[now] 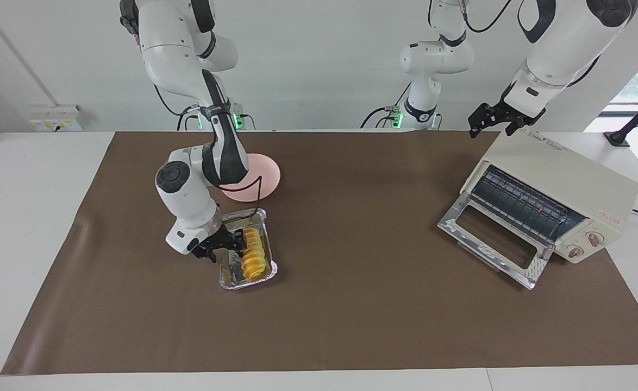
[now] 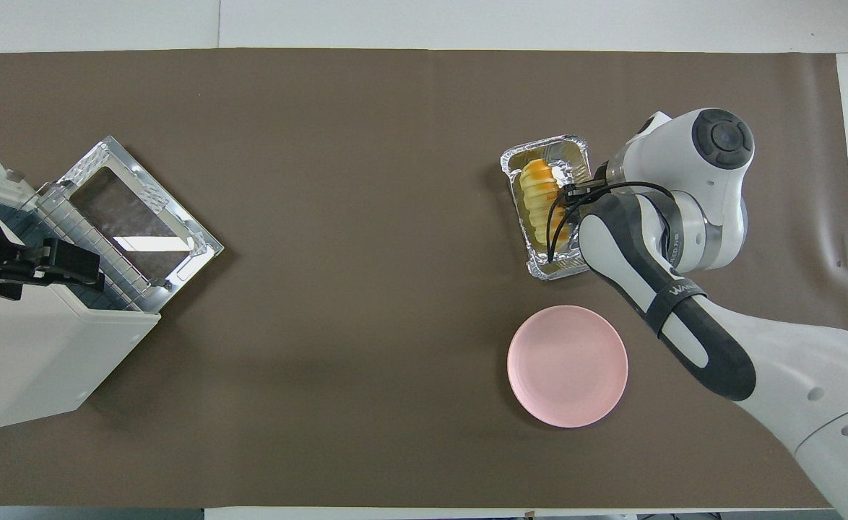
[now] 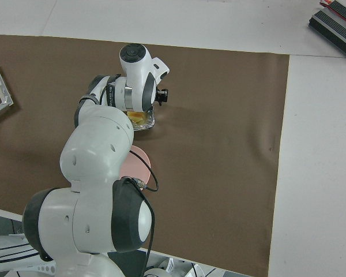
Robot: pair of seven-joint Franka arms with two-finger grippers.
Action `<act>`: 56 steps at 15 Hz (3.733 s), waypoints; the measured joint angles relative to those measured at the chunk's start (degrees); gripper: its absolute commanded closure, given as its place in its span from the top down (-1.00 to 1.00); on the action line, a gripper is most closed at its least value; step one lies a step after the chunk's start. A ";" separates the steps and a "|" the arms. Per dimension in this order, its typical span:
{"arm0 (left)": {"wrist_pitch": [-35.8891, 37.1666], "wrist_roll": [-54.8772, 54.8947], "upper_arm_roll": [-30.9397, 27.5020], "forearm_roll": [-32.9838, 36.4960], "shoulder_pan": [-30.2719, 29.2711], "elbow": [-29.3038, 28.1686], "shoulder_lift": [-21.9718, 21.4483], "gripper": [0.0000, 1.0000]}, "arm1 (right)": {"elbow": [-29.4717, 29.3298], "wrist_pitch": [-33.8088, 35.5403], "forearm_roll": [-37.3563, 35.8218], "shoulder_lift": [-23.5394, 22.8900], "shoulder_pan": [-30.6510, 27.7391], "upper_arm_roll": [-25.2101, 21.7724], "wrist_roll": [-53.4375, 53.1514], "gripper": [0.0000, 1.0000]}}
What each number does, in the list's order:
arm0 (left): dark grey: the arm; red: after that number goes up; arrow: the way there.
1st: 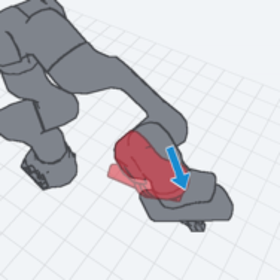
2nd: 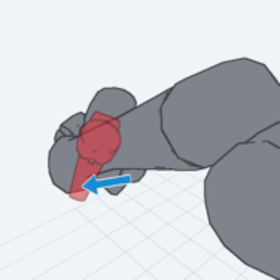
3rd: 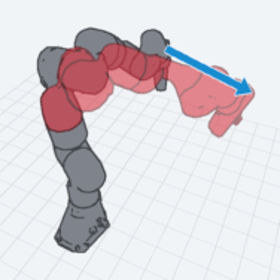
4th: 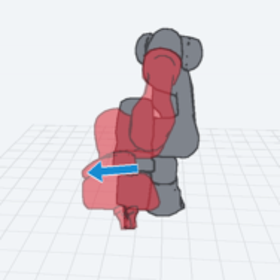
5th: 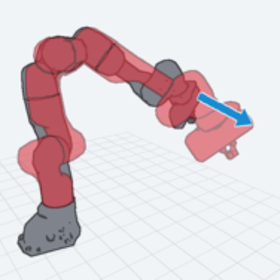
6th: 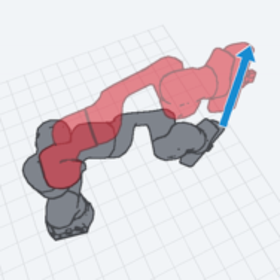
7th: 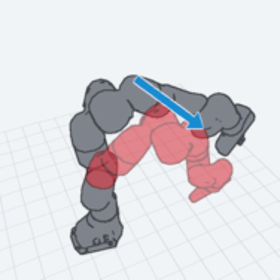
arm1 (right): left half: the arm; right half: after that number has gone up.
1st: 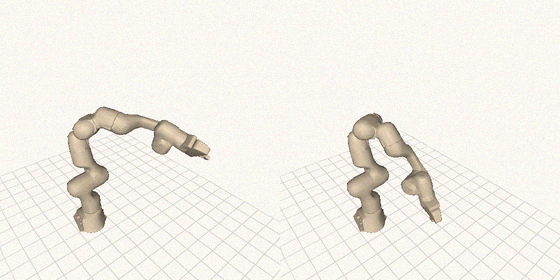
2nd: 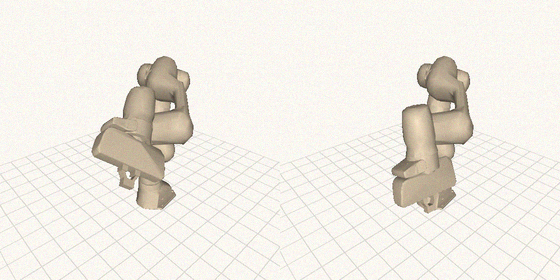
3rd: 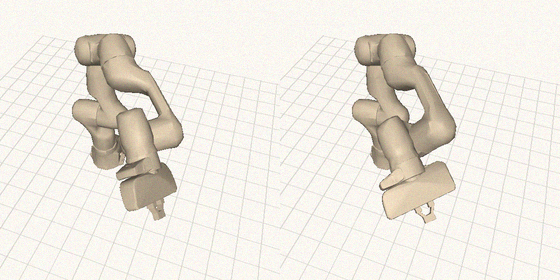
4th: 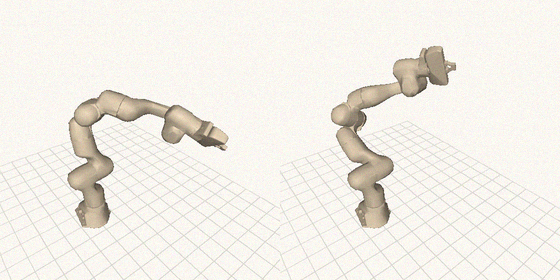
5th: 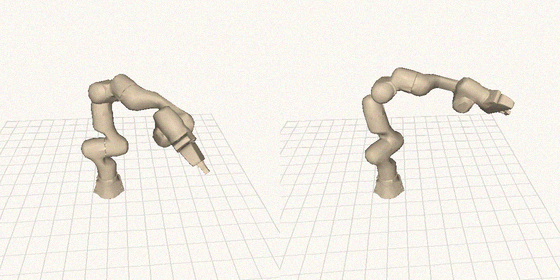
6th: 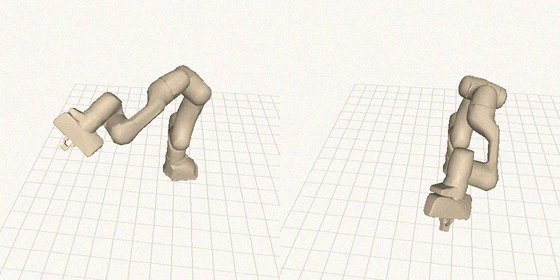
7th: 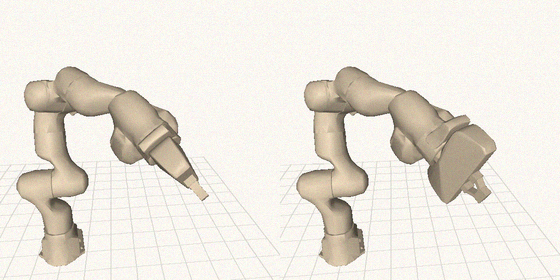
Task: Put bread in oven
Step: 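Push the foil tray with the right gripper toward the toaster oven, then withdraw the right gripper while the left gripper reaches the foil tray, then grasp the foil tray rim with the left gripper and lift it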
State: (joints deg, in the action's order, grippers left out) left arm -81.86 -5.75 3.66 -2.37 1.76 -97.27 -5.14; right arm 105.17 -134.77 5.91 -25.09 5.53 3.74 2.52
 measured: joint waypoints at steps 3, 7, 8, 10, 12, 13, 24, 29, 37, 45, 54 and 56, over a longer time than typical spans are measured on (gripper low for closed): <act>0.00 0.00 0.00 0.00 0.00 0.00 0.00 1.00 | 0.18 0.00 0.04 0.00 0.02 0.03 0.00 -1.00; 0.00 0.00 0.00 0.00 0.00 0.00 0.00 1.00 | -0.08 0.00 0.28 0.18 0.28 0.46 -3.47 -1.00; 0.00 0.00 0.00 0.00 0.00 0.00 0.00 1.00 | -0.68 0.00 0.28 0.30 0.87 0.74 -4.79 -1.00; 0.00 0.00 0.00 0.00 0.00 0.00 0.00 1.00 | -2.99 0.17 0.30 0.49 3.91 1.07 -7.40 -1.00; 0.00 0.00 0.00 0.00 0.00 0.00 0.00 1.00 | -6.74 2.25 0.31 0.42 8.47 1.13 -12.44 -1.00; 0.00 0.00 0.00 0.00 0.00 0.00 0.00 1.00 | -8.70 3.19 0.31 0.24 10.47 1.17 -14.56 -1.00; 0.00 0.00 0.00 0.00 0.00 0.00 0.00 1.00 | -20.08 -2.17 4.62 -11.52 24.37 1.14 -28.47 -0.21; 0.00 0.00 0.00 0.00 0.00 0.00 0.00 1.00 | -21.46 2.74 0.86 -11.77 24.25 0.77 -28.45 1.00; -1.28 0.00 0.09 0.00 0.01 0.07 0.00 1.00 | -26.84 27.29 -0.71 1.08 16.47 -1.33 -22.99 1.00; -11.90 -4.91 2.15 -0.77 11.48 6.04 7.44 1.00 | -22.05 46.87 -0.73 16.98 -0.63 -1.54 -11.53 1.00; -29.36 -16.80 2.10 -0.41 26.08 15.28 32.39 1.00 | -9.03 42.93 -3.96 23.27 -6.97 -1.55 -7.90 1.00; -31.70 -19.45 2.04 1.00 27.86 14.73 34.51 1.00 | -9.04 42.60 -4.43 23.44 -7.10 -1.54 -7.90 1.00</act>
State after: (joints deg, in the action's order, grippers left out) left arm -113.56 -25.21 5.69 -1.37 29.62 -82.54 29.37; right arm 96.13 -92.17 1.49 -1.65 -1.57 2.19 -5.38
